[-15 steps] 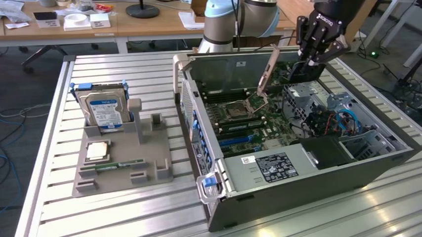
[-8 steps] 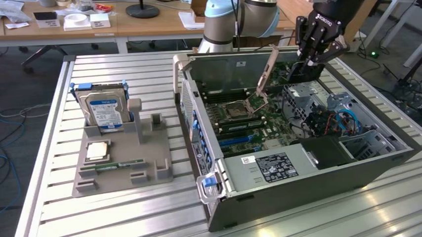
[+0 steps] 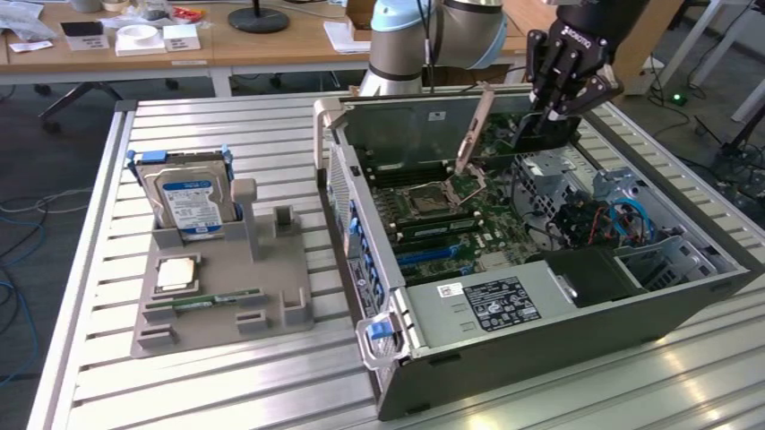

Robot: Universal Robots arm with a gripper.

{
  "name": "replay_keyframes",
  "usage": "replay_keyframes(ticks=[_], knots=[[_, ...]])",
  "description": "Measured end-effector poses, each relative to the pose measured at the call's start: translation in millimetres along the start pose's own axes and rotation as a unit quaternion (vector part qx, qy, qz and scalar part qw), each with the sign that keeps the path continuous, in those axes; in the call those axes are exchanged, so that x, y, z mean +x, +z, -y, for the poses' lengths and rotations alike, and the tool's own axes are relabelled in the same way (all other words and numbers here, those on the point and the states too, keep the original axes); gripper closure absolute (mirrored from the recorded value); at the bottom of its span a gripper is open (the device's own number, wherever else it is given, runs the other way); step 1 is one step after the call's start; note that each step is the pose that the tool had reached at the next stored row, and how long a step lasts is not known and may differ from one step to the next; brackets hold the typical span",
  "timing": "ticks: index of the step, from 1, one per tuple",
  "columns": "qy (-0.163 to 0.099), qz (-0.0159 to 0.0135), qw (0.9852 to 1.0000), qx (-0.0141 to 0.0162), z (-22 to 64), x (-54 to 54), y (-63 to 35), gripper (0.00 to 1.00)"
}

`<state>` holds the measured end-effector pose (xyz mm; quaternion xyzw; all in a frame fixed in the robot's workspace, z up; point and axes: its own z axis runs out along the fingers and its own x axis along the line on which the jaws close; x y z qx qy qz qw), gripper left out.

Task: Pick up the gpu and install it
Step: 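Insert the gpu into the slot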

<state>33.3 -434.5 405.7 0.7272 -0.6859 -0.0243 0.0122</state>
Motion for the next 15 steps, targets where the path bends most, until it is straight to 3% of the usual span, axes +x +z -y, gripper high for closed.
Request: replay_keyframes(ticks=[15], knots=[[0.0,-0.0001,1.0,0.0,-1.4,-0.2,3.1,0.74]])
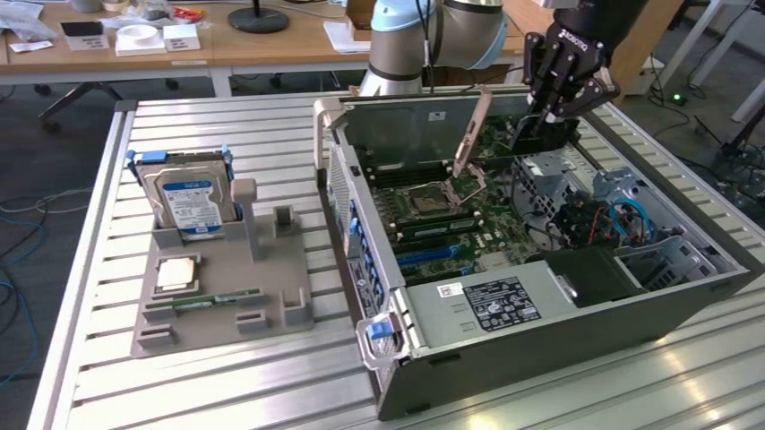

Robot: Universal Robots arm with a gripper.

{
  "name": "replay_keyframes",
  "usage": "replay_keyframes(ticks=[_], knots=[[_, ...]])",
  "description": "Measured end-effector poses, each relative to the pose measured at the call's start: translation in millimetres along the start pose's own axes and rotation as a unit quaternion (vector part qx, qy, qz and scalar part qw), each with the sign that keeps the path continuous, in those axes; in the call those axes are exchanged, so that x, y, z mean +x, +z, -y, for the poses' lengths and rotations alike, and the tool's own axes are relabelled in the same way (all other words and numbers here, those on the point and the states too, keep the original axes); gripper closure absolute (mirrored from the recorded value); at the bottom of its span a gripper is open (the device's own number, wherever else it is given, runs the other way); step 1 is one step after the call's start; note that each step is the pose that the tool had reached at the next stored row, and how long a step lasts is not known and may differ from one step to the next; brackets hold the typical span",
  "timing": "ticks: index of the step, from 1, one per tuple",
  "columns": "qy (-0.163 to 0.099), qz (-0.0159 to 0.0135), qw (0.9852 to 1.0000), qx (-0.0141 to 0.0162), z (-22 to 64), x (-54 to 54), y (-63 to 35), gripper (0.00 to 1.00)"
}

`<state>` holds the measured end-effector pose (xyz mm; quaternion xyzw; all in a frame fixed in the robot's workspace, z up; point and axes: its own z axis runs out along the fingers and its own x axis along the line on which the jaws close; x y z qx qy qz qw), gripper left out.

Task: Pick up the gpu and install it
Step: 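Insert the gpu into the slot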

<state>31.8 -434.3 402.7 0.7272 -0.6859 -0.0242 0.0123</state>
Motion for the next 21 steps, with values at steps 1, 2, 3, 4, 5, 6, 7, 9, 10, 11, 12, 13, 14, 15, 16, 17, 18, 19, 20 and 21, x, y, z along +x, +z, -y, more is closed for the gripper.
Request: replay_keyframes(ticks=[1,2,3,4,5,6,7,9,10,11,12,13,14,15,16,17,18,19,20,21], knots=[[0.0,0.0,1.0,0.0,0.0,0.0,0.0,0.74],[0.0,0.0,1.0,0.0,0.0,0.0,0.0,0.74],[0.0,0.0,1.0,0.0,0.0,0.0,0.0,0.74],[0.0,0.0,1.0,0.0,0.0,0.0,0.0,0.74],[0.0,0.0,1.0,0.0,0.0,0.0,0.1,0.74],[0.0,0.0001,1.0,0.0,0.0,0.0,0.1,0.74],[0.0,0.0,1.0,0.0,0.0,0.0,0.1,0.74],[0.0,0.0002,1.0,0.0001,0.0,0.0,0.6,0.74],[0.0,0.0002,1.0,0.0,0.0,0.0,1.0,0.74],[0.0,0.0001,1.0,0.0,0.0,0.0,1.4,0.74],[0.0,0.0,1.0,0.0,0.0,0.0,1.6,0.74],[0.0,0.0,1.0,0.0,0.0,0.0,1.6,0.74],[0.0,0.0,1.0,0.0,0.0,0.0,1.6,0.74],[0.0,0.0,1.0,0.0,0.0,0.0,1.6,0.74],[0.0,0.0001,1.0,0.0,0.1,0.0,2.0,0.74],[0.0,0.0002,1.0,0.0001,0.0,0.0,2.8,0.74],[0.0,0.0002,1.0,0.0,-0.1,0.1,3.8,0.74],[0.0,0.0001,1.0,0.0001,-0.3,0.1,4.9,0.74],[0.0,0.0001,1.0,0.0001,-0.4,0.1,6.3,0.74],[0.0,0.0001,1.0,0.0003,-0.7,0.1,7.7,0.74]])
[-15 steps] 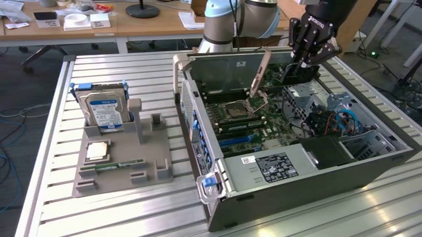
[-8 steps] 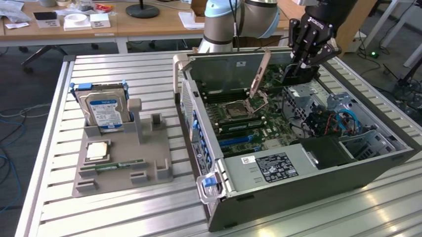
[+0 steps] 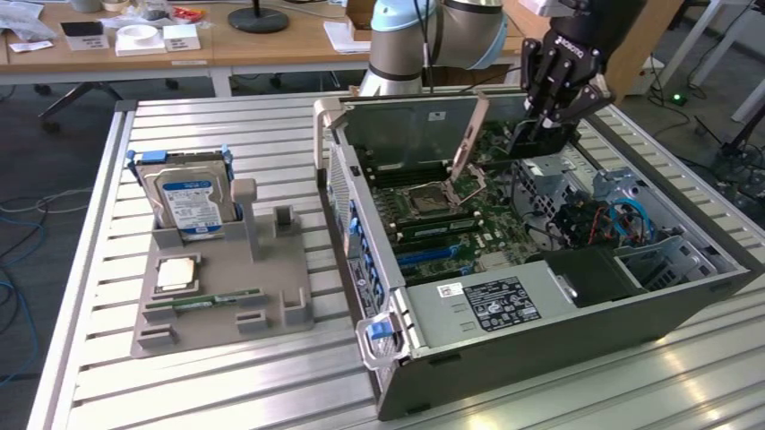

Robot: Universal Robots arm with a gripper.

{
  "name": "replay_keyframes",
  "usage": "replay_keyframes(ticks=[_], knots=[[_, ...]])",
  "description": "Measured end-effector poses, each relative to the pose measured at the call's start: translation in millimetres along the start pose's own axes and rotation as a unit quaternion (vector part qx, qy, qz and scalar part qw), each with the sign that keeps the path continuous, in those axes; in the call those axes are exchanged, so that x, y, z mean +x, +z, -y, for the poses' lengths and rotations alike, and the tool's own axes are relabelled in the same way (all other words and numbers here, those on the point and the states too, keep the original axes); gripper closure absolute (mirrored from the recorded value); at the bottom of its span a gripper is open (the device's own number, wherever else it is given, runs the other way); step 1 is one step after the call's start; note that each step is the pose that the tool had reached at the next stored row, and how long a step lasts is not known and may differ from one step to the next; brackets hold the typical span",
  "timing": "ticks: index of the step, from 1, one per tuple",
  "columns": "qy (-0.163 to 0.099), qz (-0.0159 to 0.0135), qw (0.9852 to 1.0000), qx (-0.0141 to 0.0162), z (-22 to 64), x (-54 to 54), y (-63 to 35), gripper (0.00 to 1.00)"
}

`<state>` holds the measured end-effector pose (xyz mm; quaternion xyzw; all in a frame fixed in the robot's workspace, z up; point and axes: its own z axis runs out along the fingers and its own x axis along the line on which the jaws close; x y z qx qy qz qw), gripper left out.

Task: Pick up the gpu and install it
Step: 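Insert the gpu into the slot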

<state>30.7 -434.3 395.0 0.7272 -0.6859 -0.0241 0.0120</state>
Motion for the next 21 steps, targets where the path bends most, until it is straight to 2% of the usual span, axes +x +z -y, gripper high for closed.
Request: replay_keyframes(ticks=[2,3,9,11,16,21], knots=[[0.0,-0.0001,1.0,0.0011,-0.9,0.0,2.7,0.74],[0.0,-0.0002,1.0,0.0027,-1.9,-0.1,4.0,0.74],[0.0,-0.0009,0.9999,0.0164,-9.7,-0.4,10.6,0.74],[0.0,-0.0012,0.9998,0.0198,-12.0,-0.5,12.1,0.74],[0.0,-0.0014,0.9997,0.0228,-22.5,-1.0,17.1,0.74],[0.0,-0.0017,0.9997,0.0263,-27.4,-1.3,24.2,0.74]])
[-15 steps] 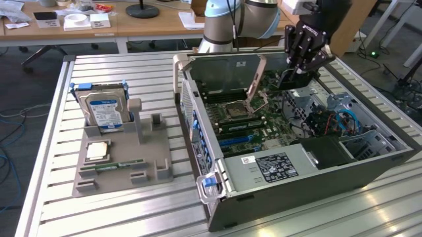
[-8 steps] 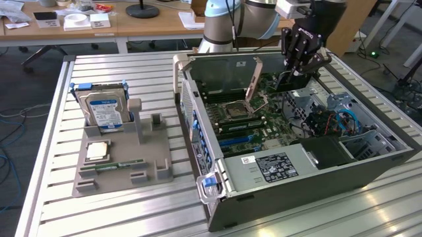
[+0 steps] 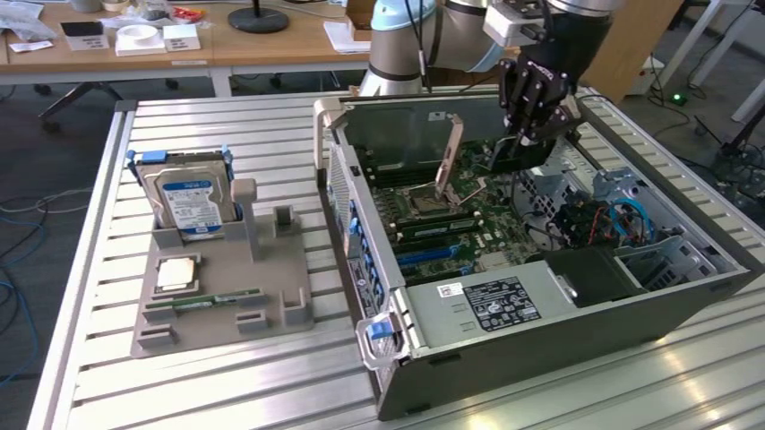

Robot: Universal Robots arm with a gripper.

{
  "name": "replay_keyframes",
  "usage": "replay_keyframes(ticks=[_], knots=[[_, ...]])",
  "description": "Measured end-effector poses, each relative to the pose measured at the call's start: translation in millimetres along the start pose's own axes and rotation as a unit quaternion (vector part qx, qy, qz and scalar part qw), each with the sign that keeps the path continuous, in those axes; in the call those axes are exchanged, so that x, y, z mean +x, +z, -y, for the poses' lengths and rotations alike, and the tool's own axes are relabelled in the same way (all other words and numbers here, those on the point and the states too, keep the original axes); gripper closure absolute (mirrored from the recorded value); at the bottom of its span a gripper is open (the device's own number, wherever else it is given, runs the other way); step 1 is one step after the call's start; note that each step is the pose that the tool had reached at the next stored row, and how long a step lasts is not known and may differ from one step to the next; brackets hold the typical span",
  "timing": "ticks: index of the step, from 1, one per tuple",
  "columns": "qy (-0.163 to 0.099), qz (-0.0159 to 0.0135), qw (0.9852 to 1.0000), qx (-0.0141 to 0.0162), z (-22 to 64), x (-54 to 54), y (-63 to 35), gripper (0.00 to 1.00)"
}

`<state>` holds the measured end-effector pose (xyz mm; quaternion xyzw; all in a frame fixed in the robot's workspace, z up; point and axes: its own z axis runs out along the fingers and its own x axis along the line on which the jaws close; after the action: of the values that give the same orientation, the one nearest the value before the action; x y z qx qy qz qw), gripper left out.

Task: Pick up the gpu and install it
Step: 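Insert the gpu into the slot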

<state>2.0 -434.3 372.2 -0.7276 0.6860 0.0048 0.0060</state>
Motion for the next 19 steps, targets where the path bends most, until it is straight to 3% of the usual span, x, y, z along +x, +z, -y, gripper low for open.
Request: replay_keyframes(ticks=[3,19], knots=[[0.0,-0.0001,1.0,0.0013,-3.0,-0.1,3.1,0.74],[0.0,-0.0001,1.0,0.0013,-4.2,-0.1,8.3,0.74]])
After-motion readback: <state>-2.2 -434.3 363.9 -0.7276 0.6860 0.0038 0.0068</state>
